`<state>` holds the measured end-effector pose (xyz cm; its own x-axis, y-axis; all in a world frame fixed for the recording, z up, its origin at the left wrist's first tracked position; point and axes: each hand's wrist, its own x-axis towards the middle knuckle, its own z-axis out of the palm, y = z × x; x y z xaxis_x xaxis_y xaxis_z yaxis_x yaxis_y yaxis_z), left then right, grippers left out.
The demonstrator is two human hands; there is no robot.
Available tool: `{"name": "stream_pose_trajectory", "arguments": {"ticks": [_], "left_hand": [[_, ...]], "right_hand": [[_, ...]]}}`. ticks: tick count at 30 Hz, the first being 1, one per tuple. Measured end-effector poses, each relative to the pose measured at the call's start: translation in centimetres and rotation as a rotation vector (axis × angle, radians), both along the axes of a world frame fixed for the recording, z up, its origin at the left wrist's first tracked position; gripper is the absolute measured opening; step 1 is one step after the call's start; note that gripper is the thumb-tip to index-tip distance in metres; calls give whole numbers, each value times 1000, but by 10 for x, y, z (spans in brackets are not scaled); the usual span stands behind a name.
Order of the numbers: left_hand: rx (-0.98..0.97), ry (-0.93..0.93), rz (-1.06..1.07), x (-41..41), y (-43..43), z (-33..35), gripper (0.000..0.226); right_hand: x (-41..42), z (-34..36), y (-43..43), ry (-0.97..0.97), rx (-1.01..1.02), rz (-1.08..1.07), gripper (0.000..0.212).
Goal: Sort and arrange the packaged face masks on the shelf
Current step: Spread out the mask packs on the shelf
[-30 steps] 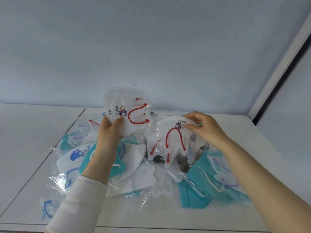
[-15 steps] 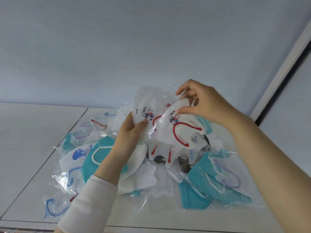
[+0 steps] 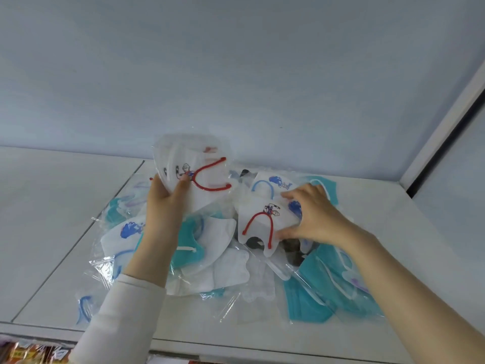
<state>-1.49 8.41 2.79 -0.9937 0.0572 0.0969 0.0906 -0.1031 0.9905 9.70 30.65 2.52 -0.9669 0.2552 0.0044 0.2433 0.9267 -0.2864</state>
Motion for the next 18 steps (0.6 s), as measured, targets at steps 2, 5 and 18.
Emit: {"name": "stream_pose_trajectory", "arguments": {"ticks": [2, 5, 18], "left_hand": [[0, -12, 24, -2, -3, 0, 34], [8, -16, 18, -1, -3, -1, 38], [-20, 55, -57, 10, -1, -3, 26]], "right_hand": [[-1, -10, -1, -12, 9, -5, 100], [-5, -11, -1, 72, -59, -32, 81], [8, 65, 16, 597, -664, 75, 29]]}}
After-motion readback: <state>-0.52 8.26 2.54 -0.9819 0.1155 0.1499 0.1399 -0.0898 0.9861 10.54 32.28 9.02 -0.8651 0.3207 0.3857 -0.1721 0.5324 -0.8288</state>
